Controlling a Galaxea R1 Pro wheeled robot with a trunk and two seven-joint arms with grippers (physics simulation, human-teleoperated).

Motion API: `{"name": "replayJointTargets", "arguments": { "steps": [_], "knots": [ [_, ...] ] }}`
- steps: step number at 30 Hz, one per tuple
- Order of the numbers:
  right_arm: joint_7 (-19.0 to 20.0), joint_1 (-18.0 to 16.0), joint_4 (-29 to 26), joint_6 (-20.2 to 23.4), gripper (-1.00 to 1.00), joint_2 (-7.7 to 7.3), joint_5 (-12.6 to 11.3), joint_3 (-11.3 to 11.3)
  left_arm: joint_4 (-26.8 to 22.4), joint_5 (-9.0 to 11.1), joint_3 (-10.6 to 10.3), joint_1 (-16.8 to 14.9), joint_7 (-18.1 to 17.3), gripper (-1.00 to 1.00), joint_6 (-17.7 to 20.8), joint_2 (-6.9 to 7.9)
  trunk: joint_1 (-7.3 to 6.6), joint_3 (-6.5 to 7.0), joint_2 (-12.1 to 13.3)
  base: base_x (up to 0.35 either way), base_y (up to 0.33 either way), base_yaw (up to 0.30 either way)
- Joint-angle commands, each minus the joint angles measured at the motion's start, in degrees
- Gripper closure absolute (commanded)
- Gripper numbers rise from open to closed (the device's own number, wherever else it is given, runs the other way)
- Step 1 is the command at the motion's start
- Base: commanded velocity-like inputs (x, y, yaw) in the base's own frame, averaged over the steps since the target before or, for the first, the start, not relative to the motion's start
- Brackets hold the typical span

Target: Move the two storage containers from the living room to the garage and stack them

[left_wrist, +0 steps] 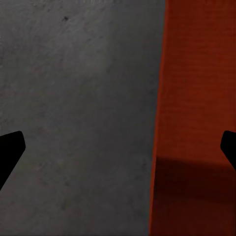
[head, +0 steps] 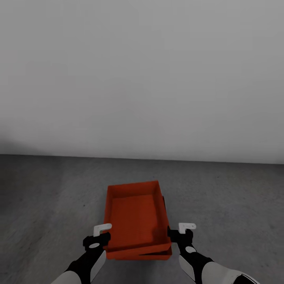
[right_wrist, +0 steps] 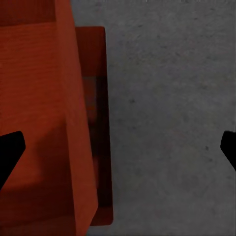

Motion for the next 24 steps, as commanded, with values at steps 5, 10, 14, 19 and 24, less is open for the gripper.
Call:
{"name": "replayJointTargets", "arguments": {
  "steps": [5,10,14,19,24],
  "knots": [
    [-0.1,0.0,0.0,-0.1,-1.0,-0.06,-0.3,0.5,-0.2,0.5,-0.5,0.0,0.4,-1.0,0.0,0.07,-1.11,0.86,2.0,0.0,0.0,0.0],
    [-0.1,0.0,0.0,-0.1,-1.0,-0.09,-0.3,0.5,0.1,0.6,-0.6,0.0,0.4,-1.0,-0.2,0.16,-2.21,1.76,4.0,0.0,0.0,0.0],
    [-0.1,0.0,0.0,-0.1,-1.0,-0.1,-0.3,0.5,0.7,1.5,-0.5,0.0,0.4,-1.0,-0.2,0.3,-3.09,2.48,5.6,0.0,0.0,0.0],
    [-0.1,0.0,0.0,-0.1,-1.0,-0.1,-0.4,0.5,1.0,2.2,-0.6,0.0,0.4,-1.0,-0.2,0.14,-4.18,3.38,7.6,0.0,0.0,0.0],
    [-0.2,0.0,0.0,-0.1,-1.0,-0.09,-0.4,0.5,1.2,2.4,-0.6,0.0,0.4,-1.0,-0.2,0.25,-5.28,4.27,9.6,0.0,0.0,0.0]
  ]
}}
